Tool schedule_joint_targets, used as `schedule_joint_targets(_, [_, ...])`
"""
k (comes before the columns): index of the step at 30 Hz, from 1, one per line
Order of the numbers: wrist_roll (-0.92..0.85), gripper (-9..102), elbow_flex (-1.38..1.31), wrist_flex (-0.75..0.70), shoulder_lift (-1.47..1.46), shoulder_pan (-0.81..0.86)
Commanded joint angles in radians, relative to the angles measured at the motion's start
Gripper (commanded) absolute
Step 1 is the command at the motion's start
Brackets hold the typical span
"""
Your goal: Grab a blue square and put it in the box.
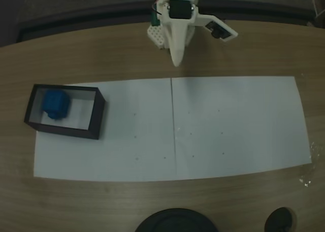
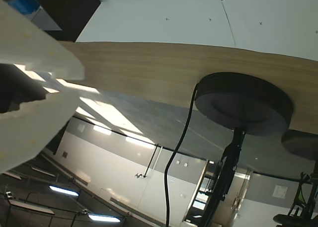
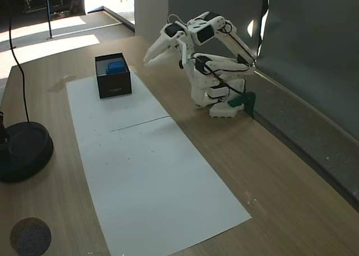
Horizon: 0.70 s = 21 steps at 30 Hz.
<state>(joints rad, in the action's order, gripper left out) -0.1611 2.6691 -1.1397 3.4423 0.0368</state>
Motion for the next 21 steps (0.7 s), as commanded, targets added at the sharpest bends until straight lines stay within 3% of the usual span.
schedule_joint_targets(1, [0.003, 0, 0.061, 0.041, 0.032, 0.005])
schedule_joint_targets(8, [0.14, 0, 0.247, 0.08, 0.035, -0.008])
schedule_joint_targets(15, [0.15, 0, 0.39, 0.061, 0.035, -0.009])
schedule_joint_targets(21, [0.17, 0, 0.344, -0.1, 0.035, -0.044])
